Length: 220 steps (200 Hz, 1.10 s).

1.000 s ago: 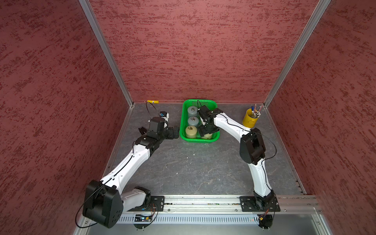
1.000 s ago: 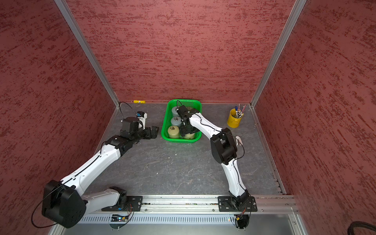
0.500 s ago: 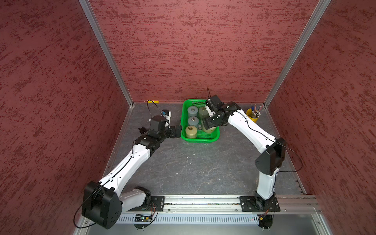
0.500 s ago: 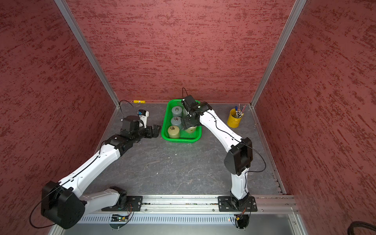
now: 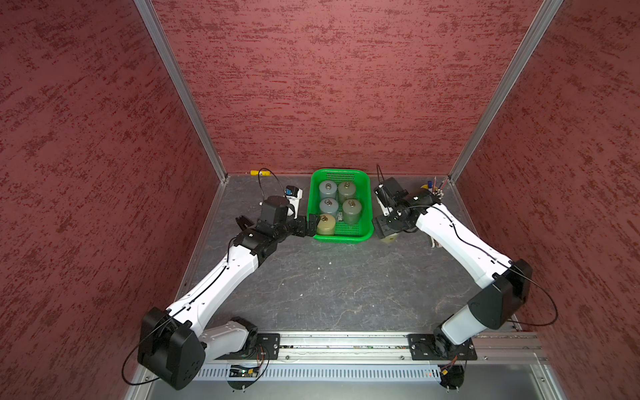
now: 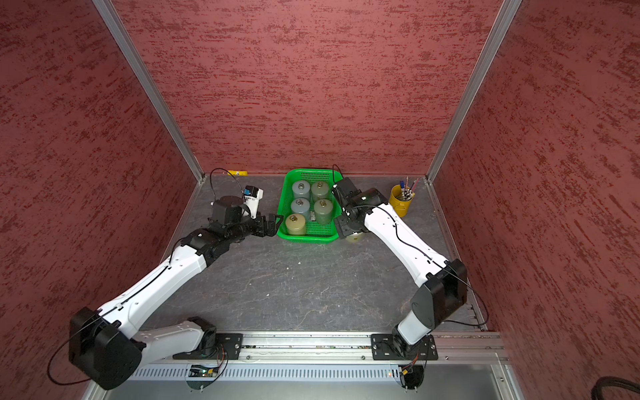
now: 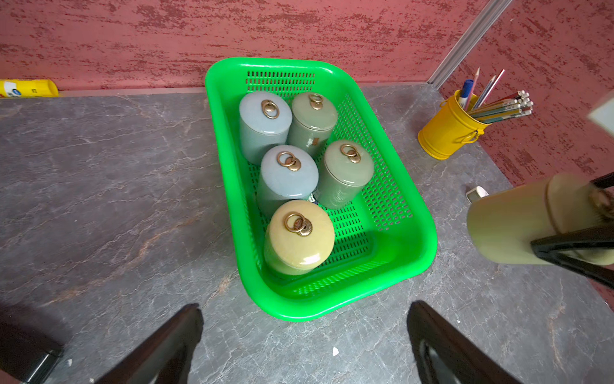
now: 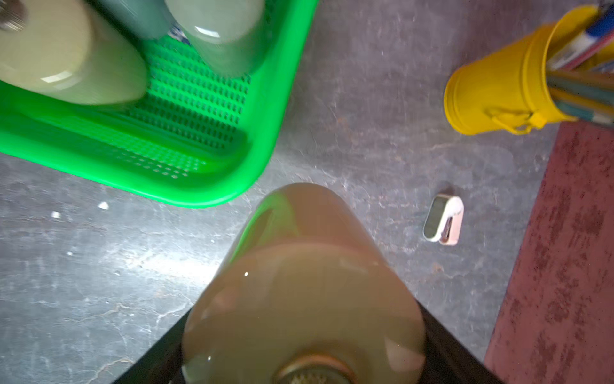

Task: Take the tea canister out of the basket
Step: Place the tea canister at the center of the board.

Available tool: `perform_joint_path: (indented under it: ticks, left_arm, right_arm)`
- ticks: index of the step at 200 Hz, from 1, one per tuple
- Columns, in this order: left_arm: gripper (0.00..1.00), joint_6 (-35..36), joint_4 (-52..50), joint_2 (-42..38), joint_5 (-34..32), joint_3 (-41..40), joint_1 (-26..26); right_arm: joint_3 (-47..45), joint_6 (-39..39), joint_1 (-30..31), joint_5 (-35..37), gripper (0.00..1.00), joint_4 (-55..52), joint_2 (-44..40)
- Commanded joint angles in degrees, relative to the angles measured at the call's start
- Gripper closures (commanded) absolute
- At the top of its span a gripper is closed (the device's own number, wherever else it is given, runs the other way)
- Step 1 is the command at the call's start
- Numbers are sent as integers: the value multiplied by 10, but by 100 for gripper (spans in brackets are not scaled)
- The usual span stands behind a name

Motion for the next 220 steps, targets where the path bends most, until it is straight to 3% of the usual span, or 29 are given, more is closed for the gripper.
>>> perform_joint_path:
  ticks: [1, 73, 220]
  left_arm:
    - [0, 11, 9, 10, 10, 4, -5]
    - [0, 1, 28, 16, 17, -10, -6]
    - [0, -19, 25, 31, 11, -16, -6]
  right_arm:
    - [-42, 27, -9, 13, 100, 48, -40]
    - [-197, 53, -8, -34, 99, 173, -73]
    - [-266, 74, -8, -53, 90, 233, -37]
